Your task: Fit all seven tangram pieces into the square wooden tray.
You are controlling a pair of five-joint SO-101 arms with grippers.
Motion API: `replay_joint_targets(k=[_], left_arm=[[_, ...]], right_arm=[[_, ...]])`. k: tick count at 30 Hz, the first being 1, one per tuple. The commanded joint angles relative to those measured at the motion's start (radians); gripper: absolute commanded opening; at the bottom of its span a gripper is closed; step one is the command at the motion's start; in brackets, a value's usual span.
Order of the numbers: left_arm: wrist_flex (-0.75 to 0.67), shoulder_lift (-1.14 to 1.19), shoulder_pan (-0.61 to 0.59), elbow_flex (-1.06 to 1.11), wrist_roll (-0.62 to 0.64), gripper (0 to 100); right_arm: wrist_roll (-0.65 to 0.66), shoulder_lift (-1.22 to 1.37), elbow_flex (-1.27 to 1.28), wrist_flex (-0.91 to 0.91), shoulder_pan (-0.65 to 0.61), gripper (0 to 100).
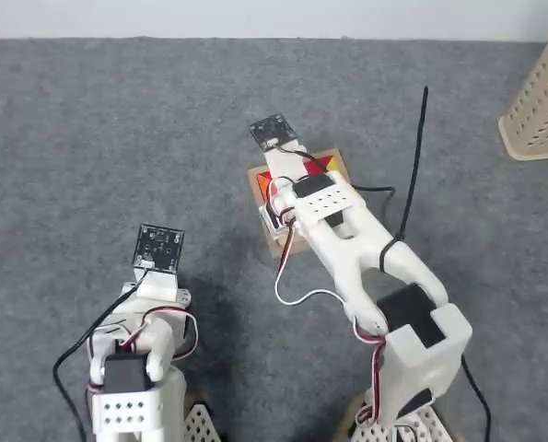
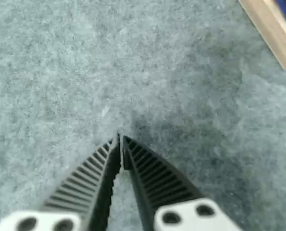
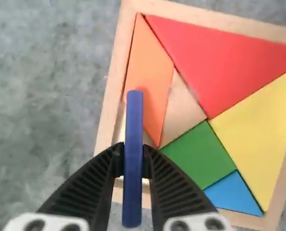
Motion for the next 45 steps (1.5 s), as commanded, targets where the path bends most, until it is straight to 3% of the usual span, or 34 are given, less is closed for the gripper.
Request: replay_joint_targets(k=[1, 6, 12, 45], left_arm=[[0.005, 0.0, -0.005, -0.008, -0.008, 1], [0.005, 0.0, -0.005, -0.008, -0.008, 1], [0.005, 0.0, -0.005, -0.008, -0.008, 1], [0.005, 0.0, -0.005, -0.008, -0.008, 1]], right_arm=[[-0.008, -0.022, -0.018, 0.002, 0.005, 1.1], [-0.005, -0.028, -0.018, 0.004, 0.005, 1.4], [-0.003, -0.03, -0.087, 0.108, 0.007, 13.7], [0.044, -0.113, -0.101, 0.111, 0.124, 12.3]])
